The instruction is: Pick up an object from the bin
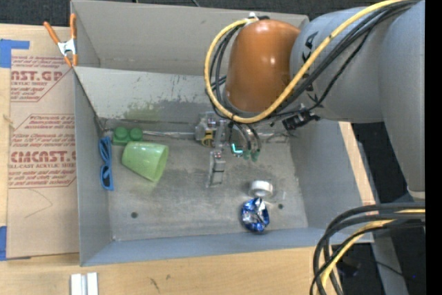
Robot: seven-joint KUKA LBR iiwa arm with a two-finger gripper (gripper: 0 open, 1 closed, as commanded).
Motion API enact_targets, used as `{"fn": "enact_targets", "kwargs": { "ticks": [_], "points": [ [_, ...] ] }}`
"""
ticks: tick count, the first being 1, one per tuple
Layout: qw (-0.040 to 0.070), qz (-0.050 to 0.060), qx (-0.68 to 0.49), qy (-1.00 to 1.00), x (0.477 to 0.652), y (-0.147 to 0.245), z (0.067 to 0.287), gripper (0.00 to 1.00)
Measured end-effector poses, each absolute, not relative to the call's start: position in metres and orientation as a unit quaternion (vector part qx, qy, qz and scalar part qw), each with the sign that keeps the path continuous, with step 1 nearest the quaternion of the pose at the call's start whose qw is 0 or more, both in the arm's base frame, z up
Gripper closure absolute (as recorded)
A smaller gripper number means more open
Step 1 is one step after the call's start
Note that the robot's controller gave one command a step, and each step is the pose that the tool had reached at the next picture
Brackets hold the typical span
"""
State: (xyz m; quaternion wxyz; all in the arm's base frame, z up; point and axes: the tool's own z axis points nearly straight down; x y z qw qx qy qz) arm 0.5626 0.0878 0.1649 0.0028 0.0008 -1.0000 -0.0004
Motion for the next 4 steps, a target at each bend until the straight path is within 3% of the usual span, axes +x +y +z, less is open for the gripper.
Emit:
{"fn": "enact_targets", "kwargs": {
  "ticks": [1, 2, 3, 4],
  "points": [
    [0.001, -0.001, 0.129, -0.992, 0.579, 0.149, 0.067, 0.00],
    [-0.001, -0.001, 0.066, -0.998, 0.587, 0.196, 0.070, 0.00],
    [0.001, 0.004, 0.064, -0.998, 0.588, 0.189, 0.070, 1.00],
    [-0.004, 0.000, 0.278, -0.961, 0.574, 0.167, 0.220, 1.00]
  ]
}}
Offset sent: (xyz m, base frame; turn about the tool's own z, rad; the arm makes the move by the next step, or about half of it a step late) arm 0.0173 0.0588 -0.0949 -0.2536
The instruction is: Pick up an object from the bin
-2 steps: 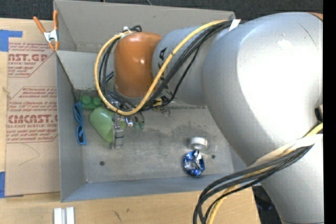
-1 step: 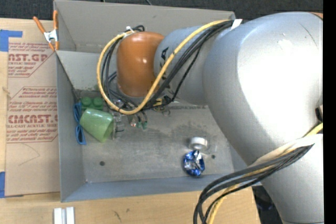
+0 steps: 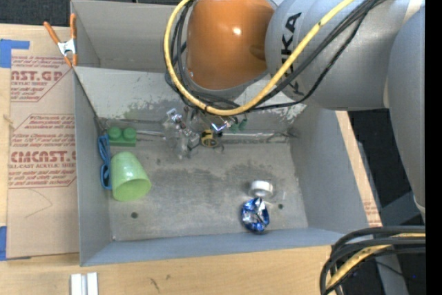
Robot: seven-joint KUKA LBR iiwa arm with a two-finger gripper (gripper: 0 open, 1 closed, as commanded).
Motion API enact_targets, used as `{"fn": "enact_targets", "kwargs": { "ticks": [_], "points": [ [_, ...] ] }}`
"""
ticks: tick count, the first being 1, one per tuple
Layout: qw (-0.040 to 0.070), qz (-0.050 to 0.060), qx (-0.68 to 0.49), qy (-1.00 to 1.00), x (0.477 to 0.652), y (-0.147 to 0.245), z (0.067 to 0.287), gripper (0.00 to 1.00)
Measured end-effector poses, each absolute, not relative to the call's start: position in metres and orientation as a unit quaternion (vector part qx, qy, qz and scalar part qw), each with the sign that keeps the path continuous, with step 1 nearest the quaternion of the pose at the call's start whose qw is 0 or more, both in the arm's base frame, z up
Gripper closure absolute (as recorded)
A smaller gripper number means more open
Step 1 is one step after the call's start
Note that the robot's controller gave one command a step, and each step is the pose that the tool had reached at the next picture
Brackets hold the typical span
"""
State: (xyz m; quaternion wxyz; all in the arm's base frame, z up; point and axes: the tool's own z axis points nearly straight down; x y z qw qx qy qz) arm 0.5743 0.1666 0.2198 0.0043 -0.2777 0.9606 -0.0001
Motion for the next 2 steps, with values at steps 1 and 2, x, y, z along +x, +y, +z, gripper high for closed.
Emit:
{"fn": "enact_targets", "kwargs": {
  "ticks": [1, 2],
  "points": [
    [-0.002, 0.000, -0.169, 0.986, 0.5522, 0.2083, 0.1354, 1.00],
    [0.000, 0.001, -0.168, 0.986, 0.5534, 0.2083, 0.1370, 0.00]
  ]
}}
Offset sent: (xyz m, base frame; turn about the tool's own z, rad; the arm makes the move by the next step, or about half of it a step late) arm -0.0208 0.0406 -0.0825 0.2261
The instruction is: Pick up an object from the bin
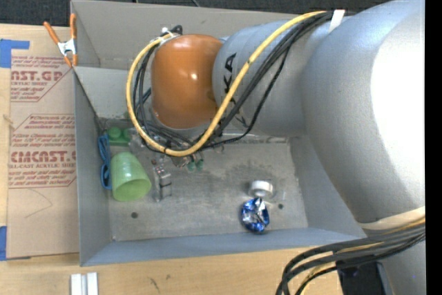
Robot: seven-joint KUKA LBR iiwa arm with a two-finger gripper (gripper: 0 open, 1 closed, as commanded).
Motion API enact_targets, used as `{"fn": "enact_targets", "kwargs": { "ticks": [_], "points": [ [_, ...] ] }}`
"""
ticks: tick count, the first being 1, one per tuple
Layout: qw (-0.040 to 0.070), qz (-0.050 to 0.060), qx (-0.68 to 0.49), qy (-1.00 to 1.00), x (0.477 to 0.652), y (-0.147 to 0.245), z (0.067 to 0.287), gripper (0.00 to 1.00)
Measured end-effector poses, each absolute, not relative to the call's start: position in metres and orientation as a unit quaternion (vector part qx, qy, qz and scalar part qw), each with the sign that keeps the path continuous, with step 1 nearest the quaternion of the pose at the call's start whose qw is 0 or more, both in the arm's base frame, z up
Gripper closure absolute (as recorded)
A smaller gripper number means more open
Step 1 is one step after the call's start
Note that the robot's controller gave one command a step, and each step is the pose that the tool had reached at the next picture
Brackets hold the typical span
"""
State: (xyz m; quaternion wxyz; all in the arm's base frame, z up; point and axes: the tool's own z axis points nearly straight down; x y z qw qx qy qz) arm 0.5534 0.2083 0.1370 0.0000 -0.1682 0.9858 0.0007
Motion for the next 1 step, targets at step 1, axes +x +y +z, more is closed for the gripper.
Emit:
{"fn": "enact_targets", "kwargs": {
  "ticks": [1],
  "points": [
    [0.009, 0.001, -0.179, 0.984, 0.5650, 0.2290, 0.0740, 0.00]
  ]
}}
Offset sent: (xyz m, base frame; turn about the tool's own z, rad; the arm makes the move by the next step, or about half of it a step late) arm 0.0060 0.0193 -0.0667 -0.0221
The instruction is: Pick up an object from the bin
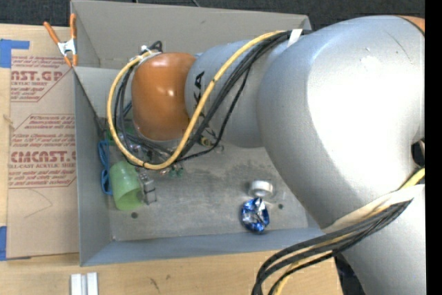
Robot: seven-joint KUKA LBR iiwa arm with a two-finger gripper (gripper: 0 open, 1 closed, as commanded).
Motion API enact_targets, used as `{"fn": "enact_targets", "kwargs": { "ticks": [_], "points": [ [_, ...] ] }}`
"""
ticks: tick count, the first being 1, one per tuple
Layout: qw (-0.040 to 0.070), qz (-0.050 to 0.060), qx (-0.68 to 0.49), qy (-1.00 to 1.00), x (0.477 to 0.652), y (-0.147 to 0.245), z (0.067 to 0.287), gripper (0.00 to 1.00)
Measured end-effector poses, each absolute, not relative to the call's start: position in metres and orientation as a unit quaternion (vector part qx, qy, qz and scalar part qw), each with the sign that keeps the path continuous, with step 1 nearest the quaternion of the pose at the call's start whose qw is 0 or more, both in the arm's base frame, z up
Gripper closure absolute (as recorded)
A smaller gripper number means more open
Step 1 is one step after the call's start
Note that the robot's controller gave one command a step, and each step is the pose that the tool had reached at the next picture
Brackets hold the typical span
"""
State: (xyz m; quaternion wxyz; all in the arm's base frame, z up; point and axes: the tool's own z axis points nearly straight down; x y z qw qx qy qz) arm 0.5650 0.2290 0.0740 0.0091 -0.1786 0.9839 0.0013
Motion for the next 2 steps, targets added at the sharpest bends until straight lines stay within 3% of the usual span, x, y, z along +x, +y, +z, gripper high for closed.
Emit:
{"fn": "enact_targets", "kwargs": {
  "ticks": [1, 2],
  "points": [
    [0.010, -0.001, -0.178, 0.984, 0.568, 0.226, 0.082, 1.00],
    [0.006, 0.001, -0.214, 0.977, 0.546, 0.236, 0.238, 1.00]
  ]
}}
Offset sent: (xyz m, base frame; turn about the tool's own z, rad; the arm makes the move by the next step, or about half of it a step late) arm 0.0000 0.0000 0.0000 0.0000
